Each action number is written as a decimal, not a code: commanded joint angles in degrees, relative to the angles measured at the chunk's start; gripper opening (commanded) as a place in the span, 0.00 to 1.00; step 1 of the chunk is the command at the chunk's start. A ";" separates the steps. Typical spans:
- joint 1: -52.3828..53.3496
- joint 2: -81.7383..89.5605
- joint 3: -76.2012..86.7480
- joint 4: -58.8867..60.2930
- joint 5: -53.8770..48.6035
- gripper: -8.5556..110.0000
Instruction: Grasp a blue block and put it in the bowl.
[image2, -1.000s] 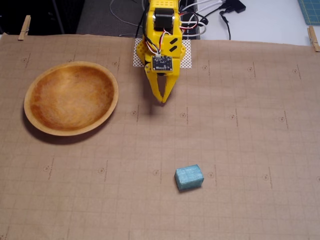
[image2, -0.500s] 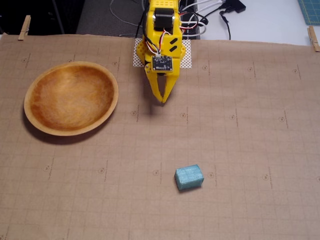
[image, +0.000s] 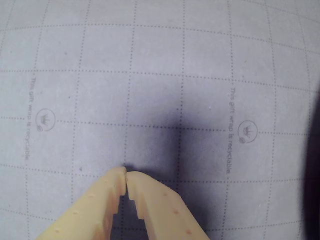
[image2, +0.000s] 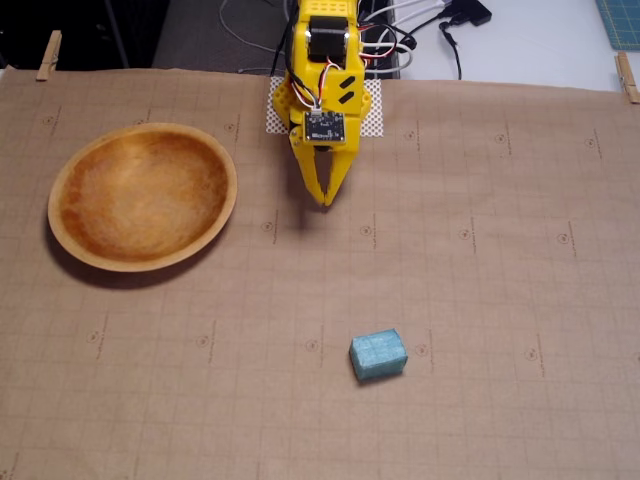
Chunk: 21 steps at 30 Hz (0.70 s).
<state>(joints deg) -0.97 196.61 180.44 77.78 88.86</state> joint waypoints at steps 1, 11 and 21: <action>0.09 0.09 -1.23 0.18 -0.35 0.05; -3.08 0.53 -10.20 -7.82 0.53 0.05; -4.13 0.53 -15.64 -16.35 0.44 0.05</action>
<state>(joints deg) -4.04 196.61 169.45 63.72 88.86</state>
